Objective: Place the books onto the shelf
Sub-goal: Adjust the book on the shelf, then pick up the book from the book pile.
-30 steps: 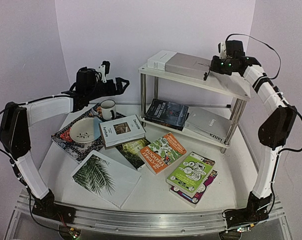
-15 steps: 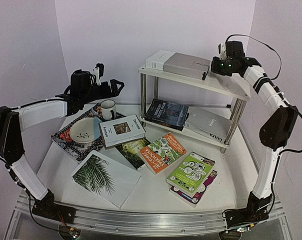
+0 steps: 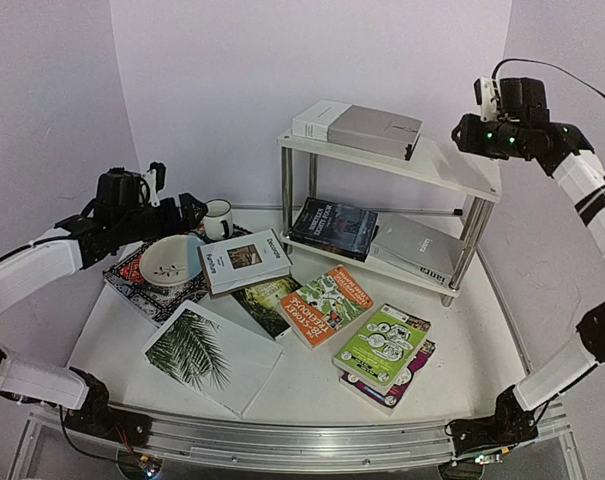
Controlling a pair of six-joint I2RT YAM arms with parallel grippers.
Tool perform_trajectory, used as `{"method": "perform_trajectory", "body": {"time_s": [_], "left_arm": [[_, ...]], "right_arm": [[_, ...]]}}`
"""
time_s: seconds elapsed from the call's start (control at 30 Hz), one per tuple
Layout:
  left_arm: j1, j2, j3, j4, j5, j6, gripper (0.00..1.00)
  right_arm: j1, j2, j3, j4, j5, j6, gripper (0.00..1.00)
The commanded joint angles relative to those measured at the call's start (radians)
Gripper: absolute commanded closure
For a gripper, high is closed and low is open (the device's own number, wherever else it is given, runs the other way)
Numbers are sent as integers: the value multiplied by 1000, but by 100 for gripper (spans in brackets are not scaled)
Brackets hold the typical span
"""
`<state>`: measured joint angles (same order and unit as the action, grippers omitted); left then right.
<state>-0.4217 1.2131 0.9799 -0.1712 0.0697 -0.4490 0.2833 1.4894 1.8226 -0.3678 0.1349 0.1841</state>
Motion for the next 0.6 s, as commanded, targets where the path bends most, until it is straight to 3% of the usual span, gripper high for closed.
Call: {"method": "perform_trajectory", "body": {"time_s": [0.0, 0.23, 0.4, 0.57], "left_arm": [[5, -173, -125, -147, -54, -107, 0], [10, -312, -309, -193, -82, -199, 0], [18, -225, -368, -4, 23, -260, 0], [49, -59, -400, 277, 112, -333, 0]], "right_arm": [[180, -108, -167, -38, -13, 14, 61], [410, -195, -432, 57, -79, 162, 60], [574, -158, -574, 211, -95, 180, 57], [704, -78, -582, 300, -60, 101, 54]]}}
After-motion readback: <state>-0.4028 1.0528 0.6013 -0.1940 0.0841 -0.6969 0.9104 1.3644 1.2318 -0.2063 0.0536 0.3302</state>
